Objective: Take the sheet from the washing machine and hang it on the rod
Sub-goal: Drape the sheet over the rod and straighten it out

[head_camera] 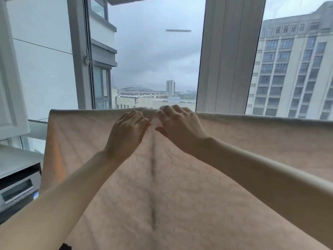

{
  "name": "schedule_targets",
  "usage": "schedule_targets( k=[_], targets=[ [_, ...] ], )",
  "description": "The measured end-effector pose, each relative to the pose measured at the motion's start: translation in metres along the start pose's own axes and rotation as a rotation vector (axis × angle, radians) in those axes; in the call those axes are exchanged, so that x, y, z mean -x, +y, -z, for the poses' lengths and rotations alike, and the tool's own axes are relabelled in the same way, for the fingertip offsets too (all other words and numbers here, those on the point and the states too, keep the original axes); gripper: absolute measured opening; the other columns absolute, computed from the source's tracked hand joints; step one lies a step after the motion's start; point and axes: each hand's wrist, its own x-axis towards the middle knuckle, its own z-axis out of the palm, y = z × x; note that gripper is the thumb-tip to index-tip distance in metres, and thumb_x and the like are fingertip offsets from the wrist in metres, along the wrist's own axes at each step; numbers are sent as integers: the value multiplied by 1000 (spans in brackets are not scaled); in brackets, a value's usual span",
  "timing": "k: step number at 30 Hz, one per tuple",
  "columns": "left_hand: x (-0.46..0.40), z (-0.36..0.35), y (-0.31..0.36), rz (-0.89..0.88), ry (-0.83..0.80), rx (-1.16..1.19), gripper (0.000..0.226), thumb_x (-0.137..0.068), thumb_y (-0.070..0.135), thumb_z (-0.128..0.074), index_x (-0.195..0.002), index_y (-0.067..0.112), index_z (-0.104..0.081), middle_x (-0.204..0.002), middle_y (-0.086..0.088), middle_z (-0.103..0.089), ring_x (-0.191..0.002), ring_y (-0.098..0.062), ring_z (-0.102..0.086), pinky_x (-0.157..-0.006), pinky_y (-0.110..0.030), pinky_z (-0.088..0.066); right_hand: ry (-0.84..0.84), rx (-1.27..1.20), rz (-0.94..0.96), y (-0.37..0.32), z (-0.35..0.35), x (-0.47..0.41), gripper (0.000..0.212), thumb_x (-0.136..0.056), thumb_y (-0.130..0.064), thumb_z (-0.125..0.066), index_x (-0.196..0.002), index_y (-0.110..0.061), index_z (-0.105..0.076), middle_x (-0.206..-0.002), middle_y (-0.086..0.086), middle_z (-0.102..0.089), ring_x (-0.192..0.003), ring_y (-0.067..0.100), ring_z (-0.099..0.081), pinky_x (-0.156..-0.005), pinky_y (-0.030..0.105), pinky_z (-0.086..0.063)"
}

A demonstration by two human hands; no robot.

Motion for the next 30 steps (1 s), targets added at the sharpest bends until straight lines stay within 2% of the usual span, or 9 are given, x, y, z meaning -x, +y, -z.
schedule_targets(
  k=[3,8,10,13,15,19,22,26,30],
  targets=[
    [10,2,-10,-44,-17,76,19,-91,19,-59,-90,5,-72,-79,-5,-64,-76,-22,-59,-76,-37,-53,48,-2,14,-22,-5,-10,28,-78,-12,-73,-105,-10,-67,-106,6,-68,-96,30,-65,-77,42,-55],
    [7,18,-41,-99,-37,234,19,-92,22,-61,-88,7,-70,-78,-3,-63,-79,-21,-58,-78,-35,-49,93,1,-19,-49,-4,-16,19,-71,-1,-76,-86,-8,-67,-86,6,-71,-95,31,-68,-78,41,-56],
    [4,24,-61,-25,-25,295,15,-94,19,-60,-91,6,-67,-85,-5,-63,-85,-22,-56,-79,-35,-47,143,-23,-62,-51,-2,-15,21,-70,1,-78,-83,-8,-64,-83,6,-71,-87,29,-70,-72,38,-57],
    [4,21,-101,133,-129,279,23,-92,13,-61,-114,7,-63,-108,-9,-64,-104,-26,-57,-90,-42,-47,158,-71,-137,-50,9,-14,14,-80,-4,-73,-84,-9,-61,-76,4,-69,-68,26,-67,-58,28,-48],
    [3,19,-120,164,-191,326,22,-90,12,-64,-111,7,-68,-103,-9,-68,-96,-28,-63,-86,-43,-51,146,-94,-184,-49,14,-16,8,-90,-11,-63,-85,-9,-56,-72,4,-65,-58,26,-62,-52,26,-42],
    [-3,22,-124,163,-130,360,7,-83,10,-71,-90,8,-74,-82,4,-65,-71,-16,-62,-73,-30,-52,130,-69,-194,-47,16,-22,12,-96,-14,-53,-86,-8,-50,-74,5,-58,-50,23,-48,-46,37,-48],
    [0,25,-129,178,-92,335,3,-87,9,-67,-87,7,-68,-82,2,-61,-70,-15,-58,-69,-32,-52,134,-77,-122,-46,13,-16,11,-95,-11,-55,-86,-7,-52,-74,5,-57,-55,20,-49,-49,36,-48],
    [22,33,-149,146,-63,249,9,-91,13,-61,-88,5,-63,-84,-5,-59,-75,-22,-58,-68,-38,-51,64,-39,11,-40,1,-11,8,-90,-7,-63,-93,-10,-57,-99,4,-67,-90,24,-65,-77,39,-54],
    [41,41,-152,111,-87,132,12,-91,13,-60,-87,3,-62,-83,-10,-60,-81,-27,-57,-73,-41,-50,62,-51,60,-44,-8,-18,14,-87,0,-63,-91,-10,-55,-100,5,-62,-96,25,-59,-79,39,-51]
  ],
)
